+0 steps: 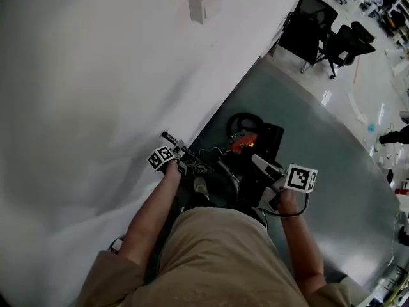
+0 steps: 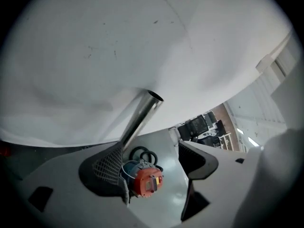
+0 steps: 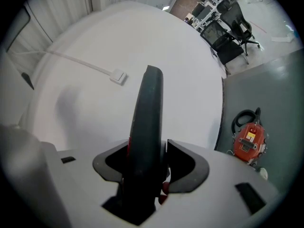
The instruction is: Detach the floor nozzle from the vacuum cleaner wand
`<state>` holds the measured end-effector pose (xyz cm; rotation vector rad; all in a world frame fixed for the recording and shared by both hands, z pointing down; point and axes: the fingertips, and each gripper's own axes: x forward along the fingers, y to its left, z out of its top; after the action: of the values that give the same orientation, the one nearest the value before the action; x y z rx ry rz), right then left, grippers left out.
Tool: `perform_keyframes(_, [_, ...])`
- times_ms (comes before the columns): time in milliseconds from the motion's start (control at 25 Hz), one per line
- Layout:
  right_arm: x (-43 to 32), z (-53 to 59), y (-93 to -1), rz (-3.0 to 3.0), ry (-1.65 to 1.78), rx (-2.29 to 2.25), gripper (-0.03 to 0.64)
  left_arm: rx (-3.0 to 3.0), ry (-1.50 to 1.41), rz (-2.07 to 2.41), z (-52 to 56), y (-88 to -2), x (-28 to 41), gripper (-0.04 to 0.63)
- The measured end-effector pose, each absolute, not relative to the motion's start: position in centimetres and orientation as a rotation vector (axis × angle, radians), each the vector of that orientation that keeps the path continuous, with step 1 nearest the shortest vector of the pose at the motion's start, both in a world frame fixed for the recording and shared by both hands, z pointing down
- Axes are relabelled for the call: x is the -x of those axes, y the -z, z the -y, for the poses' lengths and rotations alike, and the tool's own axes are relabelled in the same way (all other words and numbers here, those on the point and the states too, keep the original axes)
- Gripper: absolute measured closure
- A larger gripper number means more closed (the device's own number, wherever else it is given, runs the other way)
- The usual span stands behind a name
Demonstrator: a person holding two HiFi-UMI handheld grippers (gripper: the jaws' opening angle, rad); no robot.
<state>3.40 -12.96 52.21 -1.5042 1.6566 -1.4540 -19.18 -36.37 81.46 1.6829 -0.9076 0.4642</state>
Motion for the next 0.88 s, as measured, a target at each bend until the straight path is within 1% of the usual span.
perform_keyframes(200, [-4.8,14.5,-51.4,-1.712,1.405,1.457,0.393,-1.849,-0.424,0.665,32.6,-74.0,14.0,0.241])
perform_keyframes(440, [-4.5,13.1,-53.7,-1.663,1.444,1.522,0.393,-2.082,-0.447,0.303,27.3,-65.3,8.6,0.241])
perform_keyframes(520, [-6.4,12.1,-54.1,-1.659,1.465,1.541,0.393,-2.116,-0.466,0.215,25.4,-62.7,5.3,0.241])
perform_keyframes(600, [-10.3,11.1,-55.5,-1.672,1.492,1.572,0.393,-2.158,-0.486,0.146,23.6,-61.4,0.5,0.241])
perform_keyframes(680, [-13.4,11.0,-56.9,-1.685,1.514,1.582,0.393,-2.221,-0.521,0.105,22.8,-60.6,-2.8,0.241])
perform_keyframes(880, [-17.4,6.3,-61.8,-1.616,1.596,1.569,0.393,-2.317,-0.722,0.007,16.6,-63.8,-6.1,0.241])
